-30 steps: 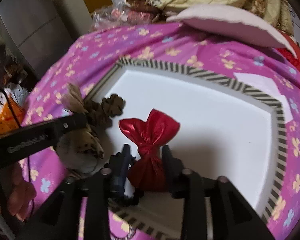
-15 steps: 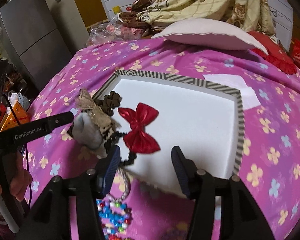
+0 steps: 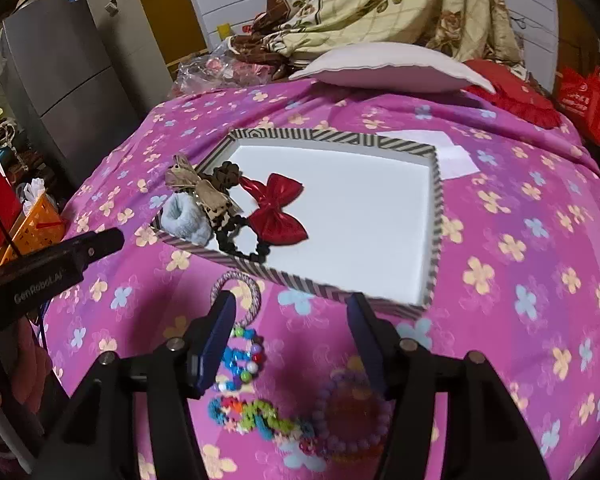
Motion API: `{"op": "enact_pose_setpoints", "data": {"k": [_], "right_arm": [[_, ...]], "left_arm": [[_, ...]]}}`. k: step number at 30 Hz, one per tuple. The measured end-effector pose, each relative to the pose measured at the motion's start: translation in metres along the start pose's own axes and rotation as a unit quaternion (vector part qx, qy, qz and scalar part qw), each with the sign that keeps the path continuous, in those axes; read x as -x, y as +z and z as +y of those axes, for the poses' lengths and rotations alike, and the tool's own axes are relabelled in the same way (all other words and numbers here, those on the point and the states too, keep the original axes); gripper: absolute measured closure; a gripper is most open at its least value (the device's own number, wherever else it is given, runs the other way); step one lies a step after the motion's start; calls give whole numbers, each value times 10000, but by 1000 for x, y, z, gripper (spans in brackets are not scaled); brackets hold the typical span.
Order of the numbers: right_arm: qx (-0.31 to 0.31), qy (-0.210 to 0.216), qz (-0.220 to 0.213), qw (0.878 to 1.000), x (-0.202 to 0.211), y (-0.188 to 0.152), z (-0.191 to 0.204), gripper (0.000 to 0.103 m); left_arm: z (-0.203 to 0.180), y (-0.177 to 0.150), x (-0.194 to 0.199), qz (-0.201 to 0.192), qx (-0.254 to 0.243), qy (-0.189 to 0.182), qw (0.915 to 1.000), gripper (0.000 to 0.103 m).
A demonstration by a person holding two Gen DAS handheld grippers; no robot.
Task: Organize jewelry
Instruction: 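Lift both open tools away from the tray toward the bracelets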
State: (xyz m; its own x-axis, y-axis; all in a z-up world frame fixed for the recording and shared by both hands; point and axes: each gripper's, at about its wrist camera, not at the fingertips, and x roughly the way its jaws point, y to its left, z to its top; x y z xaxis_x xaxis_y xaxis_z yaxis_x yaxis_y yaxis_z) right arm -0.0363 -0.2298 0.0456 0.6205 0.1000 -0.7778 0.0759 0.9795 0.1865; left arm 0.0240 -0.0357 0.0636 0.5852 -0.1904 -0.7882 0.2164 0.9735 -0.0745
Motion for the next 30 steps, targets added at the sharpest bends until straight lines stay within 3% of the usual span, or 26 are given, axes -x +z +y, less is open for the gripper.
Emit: {"op": "enact_pose_setpoints", "data": {"k": [10, 30], "right_arm": [[-154, -58, -16, 9999, 17, -26, -7, 40], [-224, -119, -40, 9997, 41, -50, -19, 36]], "left_arm": [[-9, -31, 18, -73, -74, 14, 9999, 53], [-20, -60, 37, -170, -162, -9, 9997, 53]]}}
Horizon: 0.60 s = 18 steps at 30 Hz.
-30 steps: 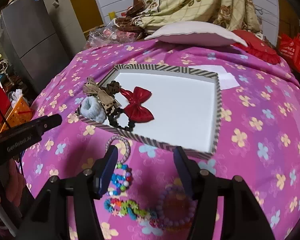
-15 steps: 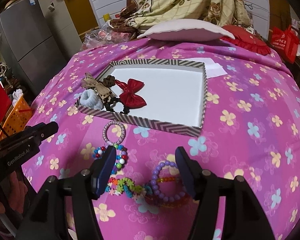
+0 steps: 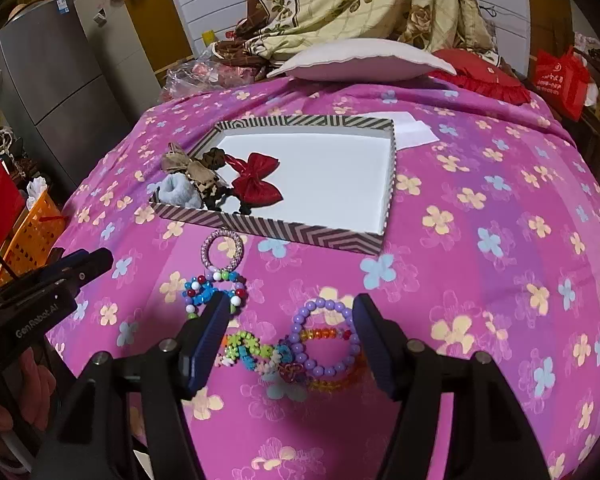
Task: Organize jewelry
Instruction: 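Lift both open tools away from the tray toward the bracelets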
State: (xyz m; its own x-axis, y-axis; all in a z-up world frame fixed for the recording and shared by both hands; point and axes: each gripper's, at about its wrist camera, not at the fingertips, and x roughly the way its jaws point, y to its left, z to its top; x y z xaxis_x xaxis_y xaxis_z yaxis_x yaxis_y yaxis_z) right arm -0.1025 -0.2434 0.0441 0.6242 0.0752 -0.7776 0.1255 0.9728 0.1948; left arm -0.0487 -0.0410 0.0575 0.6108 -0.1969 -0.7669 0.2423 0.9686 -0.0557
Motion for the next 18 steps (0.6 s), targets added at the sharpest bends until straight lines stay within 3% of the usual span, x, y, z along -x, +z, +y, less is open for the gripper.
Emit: {"op": "enact_pose_setpoints", "data": {"k": [18], "right_arm": [[74, -32, -85, 9999, 16, -8, 2, 34]], "left_arm": [[5, -12, 9, -8, 38, -19, 10000, 53]]}}
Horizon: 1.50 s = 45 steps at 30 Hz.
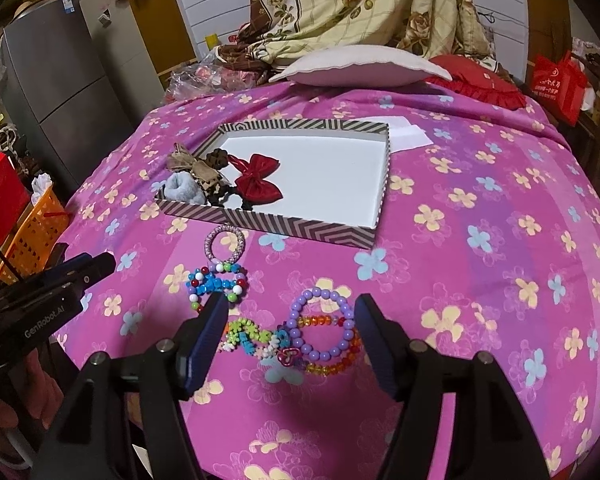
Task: Organize jewelry
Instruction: 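Lower both open tools toward the beaded bracelets on the bed cover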
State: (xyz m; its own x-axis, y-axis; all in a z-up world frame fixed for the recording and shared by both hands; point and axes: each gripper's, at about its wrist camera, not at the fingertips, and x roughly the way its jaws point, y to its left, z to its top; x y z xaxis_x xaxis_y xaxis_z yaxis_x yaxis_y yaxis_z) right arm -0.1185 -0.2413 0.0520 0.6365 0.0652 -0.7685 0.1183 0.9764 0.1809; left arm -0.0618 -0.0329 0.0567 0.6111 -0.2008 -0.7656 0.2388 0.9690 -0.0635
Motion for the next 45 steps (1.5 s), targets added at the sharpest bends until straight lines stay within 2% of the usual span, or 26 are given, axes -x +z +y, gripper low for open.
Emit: {"op": "enact_pose_setpoints", "data": {"k": [11, 26, 31, 39, 45], "right_arm": [[16, -33, -46, 10000, 6, -4, -1, 30], [50, -60, 38, 10000, 7, -5, -2, 29], [20, -120, 65, 9999, 4, -8, -9, 29], [-127, -237, 238, 9994, -10, -15, -31, 29], [-231, -244, 332, 9989, -18, -20, -43, 29]], "left_arm": [[0, -1, 1, -1, -7, -2, 10000, 53], [-3, -6, 3, 60, -1, 0, 10000, 53], [8, -6, -4, 198, 132, -73, 9997, 53], [34, -12, -26, 640, 477, -258, 9965, 53], [30, -14, -40, 848, 509, -463, 9940, 53]]}}
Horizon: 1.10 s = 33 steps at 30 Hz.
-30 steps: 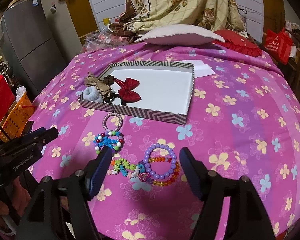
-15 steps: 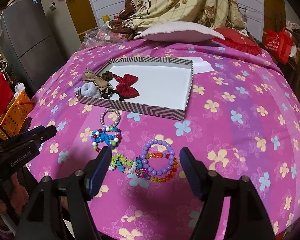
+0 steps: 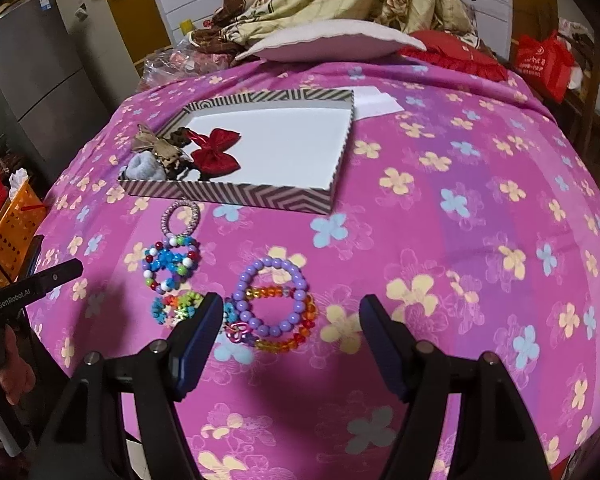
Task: Organize jewelry
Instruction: 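Lower both open tools toward the beaded bracelets on the bed cover, then grasp the multicolour bead bracelet with the left tool while the right tool grasps the purple bead bracelet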
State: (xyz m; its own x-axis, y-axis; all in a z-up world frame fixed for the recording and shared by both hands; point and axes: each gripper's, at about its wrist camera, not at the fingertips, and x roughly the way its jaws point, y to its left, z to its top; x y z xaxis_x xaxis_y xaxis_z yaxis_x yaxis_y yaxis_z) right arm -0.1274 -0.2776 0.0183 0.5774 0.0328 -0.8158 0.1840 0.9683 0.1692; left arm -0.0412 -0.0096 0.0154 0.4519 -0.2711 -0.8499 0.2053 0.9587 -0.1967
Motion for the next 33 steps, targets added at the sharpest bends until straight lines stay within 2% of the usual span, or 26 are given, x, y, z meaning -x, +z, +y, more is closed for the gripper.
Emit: {"op": "enact_pose_setpoints", "data": {"k": [5, 11, 21, 23, 27, 30, 33], "right_arm": [[-55, -1, 41, 10000, -4, 0, -6, 29], [-58, 26, 29, 10000, -5, 0, -9, 29], [-110, -17, 243, 9996, -26, 0, -26, 30], [-27, -10, 272, 9996, -31, 1, -23, 33], [117, 22, 266, 9996, -35, 5, -17, 34], [354, 49, 281, 9990, -41, 10, -9, 34], [628, 85, 333, 9974, -49, 14, 0, 42]], "left_arm": [[-14, -2, -12, 202, -116, -259, 9994, 53], [-34, -4, -34, 397, -251, -322, 9984, 53], [-47, -1, -63, 674, -243, -128, 9973, 53], [-45, 0, -69, 727, -151, -149, 9971, 59], [-40, 3, -72, 698, -89, -227, 9973, 76], [-38, 3, -72, 655, -187, -220, 9974, 82], [-32, 4, -67, 682, -194, -342, 9969, 82]]}}
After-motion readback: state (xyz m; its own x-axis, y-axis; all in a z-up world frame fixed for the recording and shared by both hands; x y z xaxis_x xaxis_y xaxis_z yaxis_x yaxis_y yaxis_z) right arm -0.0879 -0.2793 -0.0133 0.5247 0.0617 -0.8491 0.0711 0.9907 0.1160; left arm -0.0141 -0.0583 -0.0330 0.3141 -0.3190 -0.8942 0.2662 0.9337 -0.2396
